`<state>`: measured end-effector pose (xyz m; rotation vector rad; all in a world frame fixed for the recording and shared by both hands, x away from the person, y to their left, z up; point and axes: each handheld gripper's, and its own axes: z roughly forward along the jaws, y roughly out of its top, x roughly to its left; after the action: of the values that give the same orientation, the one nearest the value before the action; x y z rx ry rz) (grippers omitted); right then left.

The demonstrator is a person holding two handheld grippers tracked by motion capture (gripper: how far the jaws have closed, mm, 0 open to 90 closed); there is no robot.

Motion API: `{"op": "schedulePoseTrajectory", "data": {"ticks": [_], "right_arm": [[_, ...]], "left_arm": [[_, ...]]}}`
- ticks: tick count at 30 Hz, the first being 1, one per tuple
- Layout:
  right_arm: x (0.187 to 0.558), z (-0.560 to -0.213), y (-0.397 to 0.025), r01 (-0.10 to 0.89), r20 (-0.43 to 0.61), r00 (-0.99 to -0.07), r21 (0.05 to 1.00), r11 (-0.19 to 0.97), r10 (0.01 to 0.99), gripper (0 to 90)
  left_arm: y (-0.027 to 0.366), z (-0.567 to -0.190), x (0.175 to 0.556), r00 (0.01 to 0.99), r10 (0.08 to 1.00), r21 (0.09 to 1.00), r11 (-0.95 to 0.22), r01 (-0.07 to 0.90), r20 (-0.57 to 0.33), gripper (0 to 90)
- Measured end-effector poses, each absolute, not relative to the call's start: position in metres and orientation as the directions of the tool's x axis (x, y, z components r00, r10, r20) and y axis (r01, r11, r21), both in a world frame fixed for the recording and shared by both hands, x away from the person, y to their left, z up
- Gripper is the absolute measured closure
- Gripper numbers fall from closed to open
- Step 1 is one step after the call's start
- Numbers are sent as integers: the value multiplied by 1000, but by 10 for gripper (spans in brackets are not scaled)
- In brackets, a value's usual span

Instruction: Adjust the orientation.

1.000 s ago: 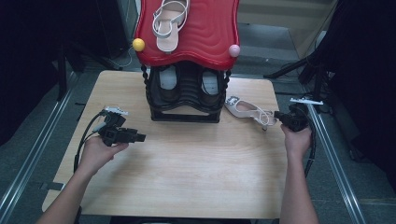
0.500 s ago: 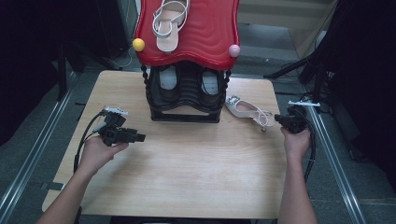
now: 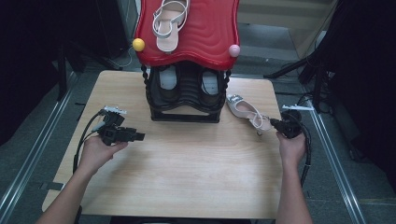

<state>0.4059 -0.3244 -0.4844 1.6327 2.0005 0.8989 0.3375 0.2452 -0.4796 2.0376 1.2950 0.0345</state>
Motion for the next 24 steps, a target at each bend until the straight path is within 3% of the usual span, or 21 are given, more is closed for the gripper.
{"op": "schedulePoseTrajectory", "data": {"ticks": [24], "right_arm": [[388,-482,-309,710,144,-259,699,87,955,900]], "left_arm": [[242,-484,351,494,798,571,-240,785,-345,464]]}}
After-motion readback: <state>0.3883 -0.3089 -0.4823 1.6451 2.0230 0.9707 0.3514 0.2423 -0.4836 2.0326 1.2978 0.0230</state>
